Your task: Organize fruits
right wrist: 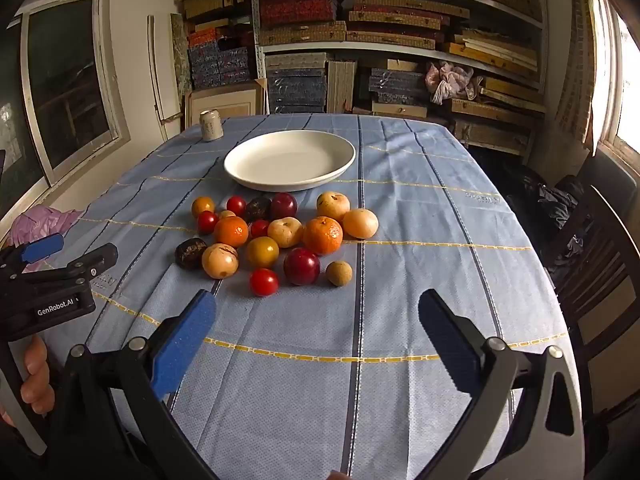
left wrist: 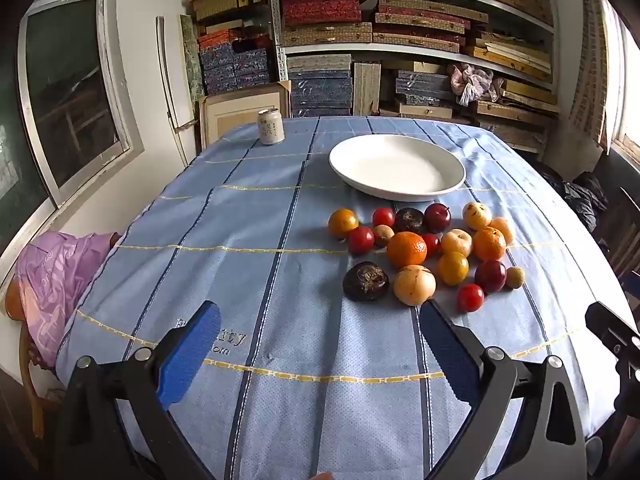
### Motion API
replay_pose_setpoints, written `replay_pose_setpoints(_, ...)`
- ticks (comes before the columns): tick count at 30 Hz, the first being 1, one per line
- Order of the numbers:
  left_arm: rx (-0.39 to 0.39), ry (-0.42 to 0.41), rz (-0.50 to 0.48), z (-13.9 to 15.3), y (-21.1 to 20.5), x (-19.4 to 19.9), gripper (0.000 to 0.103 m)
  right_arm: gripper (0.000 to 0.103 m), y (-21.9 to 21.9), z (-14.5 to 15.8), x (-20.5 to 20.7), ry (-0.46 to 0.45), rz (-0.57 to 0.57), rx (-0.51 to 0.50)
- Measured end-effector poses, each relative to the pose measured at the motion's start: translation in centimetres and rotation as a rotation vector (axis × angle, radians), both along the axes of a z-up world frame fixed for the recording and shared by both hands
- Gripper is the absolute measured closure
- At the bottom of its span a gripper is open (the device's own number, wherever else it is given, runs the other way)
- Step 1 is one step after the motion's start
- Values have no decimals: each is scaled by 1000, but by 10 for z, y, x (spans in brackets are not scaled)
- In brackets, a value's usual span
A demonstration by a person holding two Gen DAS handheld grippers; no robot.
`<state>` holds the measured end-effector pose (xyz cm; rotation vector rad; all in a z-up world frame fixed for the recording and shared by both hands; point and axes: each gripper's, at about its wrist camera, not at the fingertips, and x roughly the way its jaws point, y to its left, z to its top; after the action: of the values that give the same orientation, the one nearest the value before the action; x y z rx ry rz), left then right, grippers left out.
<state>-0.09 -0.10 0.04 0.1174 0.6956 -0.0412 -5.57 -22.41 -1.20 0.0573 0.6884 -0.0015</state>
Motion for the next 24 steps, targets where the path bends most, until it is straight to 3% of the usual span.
replay_pose_setpoints(24, -16, 16, -3, -5, 3, 2, 3, 4, -1, -1, 0, -3, -4, -6)
